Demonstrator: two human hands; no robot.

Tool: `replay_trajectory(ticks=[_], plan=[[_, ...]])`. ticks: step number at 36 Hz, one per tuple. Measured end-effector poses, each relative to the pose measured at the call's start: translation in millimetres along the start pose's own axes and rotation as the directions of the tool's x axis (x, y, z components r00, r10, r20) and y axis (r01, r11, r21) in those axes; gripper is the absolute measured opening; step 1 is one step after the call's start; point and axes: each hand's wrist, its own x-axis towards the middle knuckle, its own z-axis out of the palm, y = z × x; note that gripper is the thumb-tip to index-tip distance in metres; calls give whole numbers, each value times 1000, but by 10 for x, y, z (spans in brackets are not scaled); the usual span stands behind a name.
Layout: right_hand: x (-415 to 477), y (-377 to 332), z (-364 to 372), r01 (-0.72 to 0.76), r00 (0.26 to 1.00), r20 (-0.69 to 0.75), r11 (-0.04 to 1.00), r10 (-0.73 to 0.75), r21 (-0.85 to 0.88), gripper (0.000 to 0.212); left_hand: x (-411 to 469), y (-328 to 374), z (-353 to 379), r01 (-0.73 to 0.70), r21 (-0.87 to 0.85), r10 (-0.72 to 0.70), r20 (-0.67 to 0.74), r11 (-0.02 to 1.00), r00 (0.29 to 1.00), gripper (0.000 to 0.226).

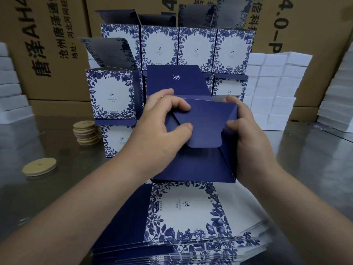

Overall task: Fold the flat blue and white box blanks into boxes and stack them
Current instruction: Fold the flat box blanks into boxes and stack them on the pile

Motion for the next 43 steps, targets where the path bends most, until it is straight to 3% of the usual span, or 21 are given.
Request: replay_trajectory(ticks=[4, 8, 18, 28, 43], plan=[[6, 1, -9, 9, 1000, 2, 1000, -9, -1, 53, 8, 13, 5, -16, 118, 18, -14, 993, 1000, 31], [4, 17, 12, 80, 996, -29, 983, -86, -167, 55, 8, 6, 22, -33, 168, 35, -9, 985, 999, 37], [15, 37, 2, 158, 982, -49, 931, -184, -329, 44, 42, -76, -3, -34, 340, 29, 20, 940, 999, 70], [-4, 31, 14, 185, 968, -62, 856, -244, -483, 39, 18, -85, 22, -77, 483, 102, -25, 872, 994, 66], [-13, 29, 15, 202, 963, -47, 824, -266, -530, 41, -7, -64, 24, -60, 541, 121, -79, 839, 990, 59]])
